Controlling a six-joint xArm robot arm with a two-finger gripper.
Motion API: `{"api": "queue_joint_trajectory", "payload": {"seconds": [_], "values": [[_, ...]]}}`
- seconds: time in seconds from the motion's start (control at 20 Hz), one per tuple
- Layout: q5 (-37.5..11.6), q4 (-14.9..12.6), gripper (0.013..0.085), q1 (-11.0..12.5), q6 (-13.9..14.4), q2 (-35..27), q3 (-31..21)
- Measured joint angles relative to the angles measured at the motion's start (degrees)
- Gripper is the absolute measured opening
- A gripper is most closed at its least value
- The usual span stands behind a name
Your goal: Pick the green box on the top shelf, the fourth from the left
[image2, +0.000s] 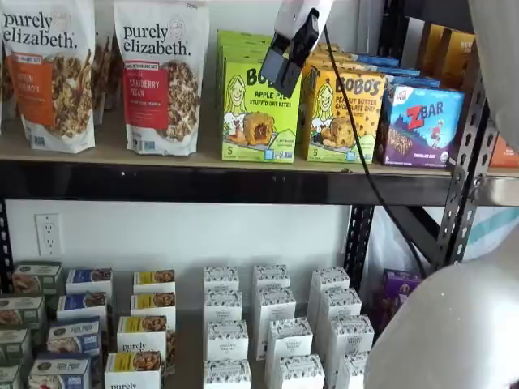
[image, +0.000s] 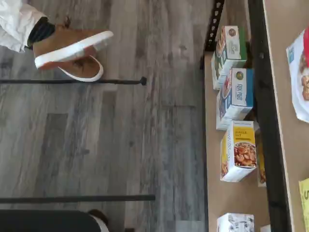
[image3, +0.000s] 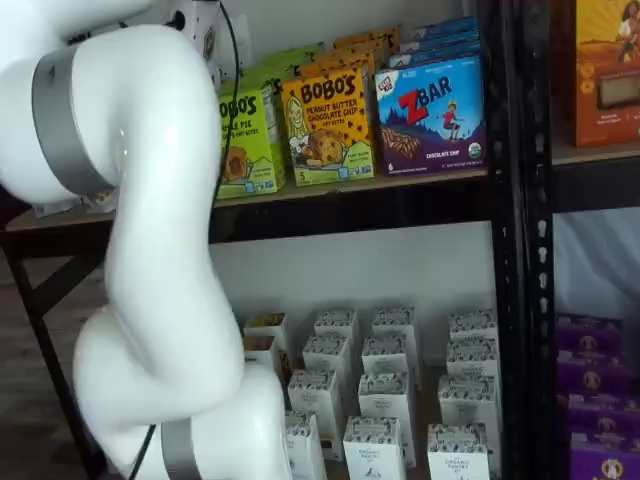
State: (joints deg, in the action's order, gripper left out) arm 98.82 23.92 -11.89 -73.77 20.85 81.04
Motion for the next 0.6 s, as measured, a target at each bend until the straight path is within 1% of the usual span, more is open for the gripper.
{"api": "queue_joint_trajectory", "payload": {"seconds": [0.1,0.15,0.35,0.6], "values": [[1.19,-2.36,0.085,-0.61,0.61,-1.3,2.47],[1.73,-2.76,0.085,-0.56,0.69,-1.94,3.6],[3.15,-2.97,0.085,0.0,0.65,-3.77,6.77],[3.47,-3.39,0.085,0.14,0.58,-4.8,8.19]]}}
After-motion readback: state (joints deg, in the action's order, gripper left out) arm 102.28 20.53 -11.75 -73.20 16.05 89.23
